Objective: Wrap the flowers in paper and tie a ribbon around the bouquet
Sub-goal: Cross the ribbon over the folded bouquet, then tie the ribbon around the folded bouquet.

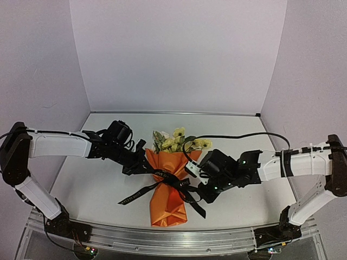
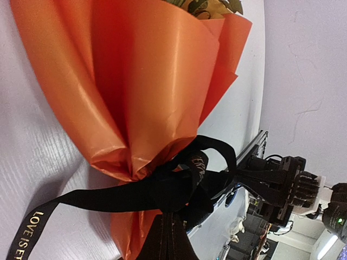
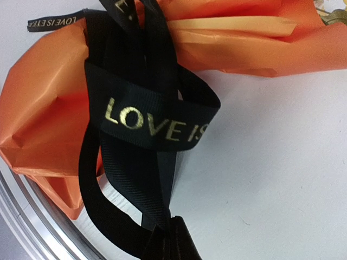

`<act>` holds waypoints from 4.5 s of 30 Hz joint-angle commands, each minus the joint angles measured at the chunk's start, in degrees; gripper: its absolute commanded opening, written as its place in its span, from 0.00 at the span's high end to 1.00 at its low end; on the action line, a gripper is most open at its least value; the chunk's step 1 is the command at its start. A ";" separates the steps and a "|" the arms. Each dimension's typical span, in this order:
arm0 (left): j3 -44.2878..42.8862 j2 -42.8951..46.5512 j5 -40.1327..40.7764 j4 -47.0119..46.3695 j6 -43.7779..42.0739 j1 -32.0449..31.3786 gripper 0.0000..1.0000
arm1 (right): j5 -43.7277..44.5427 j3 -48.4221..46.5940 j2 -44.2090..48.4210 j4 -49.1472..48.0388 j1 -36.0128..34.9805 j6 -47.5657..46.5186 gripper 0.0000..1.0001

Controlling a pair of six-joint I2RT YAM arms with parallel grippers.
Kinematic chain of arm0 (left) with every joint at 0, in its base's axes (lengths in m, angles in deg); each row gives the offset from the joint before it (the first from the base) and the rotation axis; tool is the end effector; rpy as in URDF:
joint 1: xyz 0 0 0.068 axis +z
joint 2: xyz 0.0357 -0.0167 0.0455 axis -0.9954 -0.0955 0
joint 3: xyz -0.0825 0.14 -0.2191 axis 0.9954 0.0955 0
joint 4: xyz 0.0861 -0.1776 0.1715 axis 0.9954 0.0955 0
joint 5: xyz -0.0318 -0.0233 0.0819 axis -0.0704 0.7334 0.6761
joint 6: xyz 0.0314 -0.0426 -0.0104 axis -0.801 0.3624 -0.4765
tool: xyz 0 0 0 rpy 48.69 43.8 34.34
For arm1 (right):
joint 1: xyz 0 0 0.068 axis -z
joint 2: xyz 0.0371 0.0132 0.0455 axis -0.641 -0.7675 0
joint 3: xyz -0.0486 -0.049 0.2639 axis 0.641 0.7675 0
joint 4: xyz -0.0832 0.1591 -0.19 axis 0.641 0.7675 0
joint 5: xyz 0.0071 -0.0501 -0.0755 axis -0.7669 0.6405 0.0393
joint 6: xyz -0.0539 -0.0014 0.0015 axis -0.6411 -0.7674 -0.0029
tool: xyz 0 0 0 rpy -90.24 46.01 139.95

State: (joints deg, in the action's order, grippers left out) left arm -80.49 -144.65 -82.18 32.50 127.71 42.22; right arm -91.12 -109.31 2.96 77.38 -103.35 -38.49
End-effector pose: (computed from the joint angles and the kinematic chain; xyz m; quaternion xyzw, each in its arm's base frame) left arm 0.2212 -0.2270 0.2069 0.0375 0.9044 -0.4229 0.0432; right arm 0.1324 0.2673 0.2030 -0.4363 0.8547 0.1763 0.2190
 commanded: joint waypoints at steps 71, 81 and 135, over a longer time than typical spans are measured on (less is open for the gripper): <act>10.26 8.22 8.93 -4.33 -0.11 0.91 1.00 | 21.56 7.64 -3.21 -13.18 -1.75 37.58 0.53; 10.26 8.20 8.66 -4.58 -0.26 0.91 1.00 | 21.17 9.08 -2.16 -13.14 -3.13 44.56 0.53; 13.69 13.54 15.63 -2.50 -4.24 0.91 1.00 | 19.83 -2.80 -6.39 15.57 -3.58 30.89 1.00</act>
State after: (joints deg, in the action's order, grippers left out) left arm -67.50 -133.49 -70.47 28.93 125.72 42.74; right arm -74.25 -107.81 -4.57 80.58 -106.57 3.02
